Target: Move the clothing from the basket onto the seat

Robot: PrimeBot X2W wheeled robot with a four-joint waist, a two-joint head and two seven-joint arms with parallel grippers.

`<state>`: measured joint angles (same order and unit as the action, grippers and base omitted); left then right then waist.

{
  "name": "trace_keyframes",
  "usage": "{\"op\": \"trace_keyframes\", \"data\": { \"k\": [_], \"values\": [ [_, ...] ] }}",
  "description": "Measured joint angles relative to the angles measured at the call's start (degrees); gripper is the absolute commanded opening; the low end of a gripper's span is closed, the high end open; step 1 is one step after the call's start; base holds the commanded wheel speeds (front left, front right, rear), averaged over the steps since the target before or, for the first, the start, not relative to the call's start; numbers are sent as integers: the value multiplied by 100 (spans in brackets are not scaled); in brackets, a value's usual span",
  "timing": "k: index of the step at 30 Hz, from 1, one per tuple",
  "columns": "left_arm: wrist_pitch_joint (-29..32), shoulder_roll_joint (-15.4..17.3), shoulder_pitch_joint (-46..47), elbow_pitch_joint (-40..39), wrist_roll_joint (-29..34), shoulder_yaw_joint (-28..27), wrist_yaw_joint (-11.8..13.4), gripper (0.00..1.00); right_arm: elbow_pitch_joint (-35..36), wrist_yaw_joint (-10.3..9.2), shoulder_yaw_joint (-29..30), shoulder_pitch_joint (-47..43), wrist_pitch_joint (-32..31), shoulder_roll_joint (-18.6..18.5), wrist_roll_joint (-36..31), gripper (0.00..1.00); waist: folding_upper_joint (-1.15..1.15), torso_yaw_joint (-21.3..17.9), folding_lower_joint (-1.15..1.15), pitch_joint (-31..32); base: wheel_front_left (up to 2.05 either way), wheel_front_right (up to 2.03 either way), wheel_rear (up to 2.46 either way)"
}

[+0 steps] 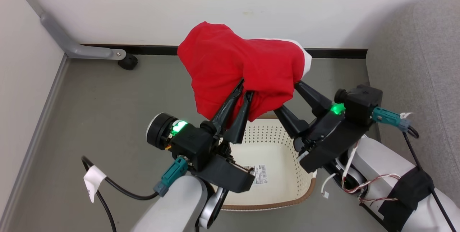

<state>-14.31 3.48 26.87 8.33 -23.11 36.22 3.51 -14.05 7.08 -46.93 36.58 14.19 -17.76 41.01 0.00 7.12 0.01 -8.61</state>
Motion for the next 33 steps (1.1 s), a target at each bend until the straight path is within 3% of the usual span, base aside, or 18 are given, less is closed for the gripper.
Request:
{"op": "trace_keyframes", "data": {
  "k": [1,9,21,22,23,24,25,26,33],
  "values": [
    [0,-1,1,3,0,1,0,0,-16,0,-53,53,1,0,3,0,0,6,0,-1,0,0,0],
    [0,-13,1,67,0,2,0,0,-140,0,-266,164,3,-29,196,0,0,25,0,-5,0,0,0],
    [0,-36,0,154,-1,-64,0,0,-96,0,-113,164,9,-56,297,0,0,-59,0,13,0,0,0],
    [0,-36,-1,163,-1,-69,0,13,-51,0,-68,164,10,-54,305,0,0,-67,0,17,0,0,0],
    [0,-37,-1,172,-1,-77,0,35,-5,0,-22,164,10,-53,321,0,0,-75,0,21,0,0,0],
    [0,-37,-1,183,-1,-83,0,49,35,0,20,164,10,-52,330,0,0,-81,0,26,0,0,0],
    [0,-38,-2,194,-1,-89,0,79,70,0,58,164,10,-51,336,0,0,-87,0,31,0,0,0],
    [0,-38,-2,204,-1,-94,0,100,89,0,80,164,10,-51,336,0,0,-92,0,36,0,0,0],
    [0,-41,-7,314,-1,-112,0,100,246,0,222,162,10,-35,335,0,0,-117,0,61,0,0,0]
  ]
}}
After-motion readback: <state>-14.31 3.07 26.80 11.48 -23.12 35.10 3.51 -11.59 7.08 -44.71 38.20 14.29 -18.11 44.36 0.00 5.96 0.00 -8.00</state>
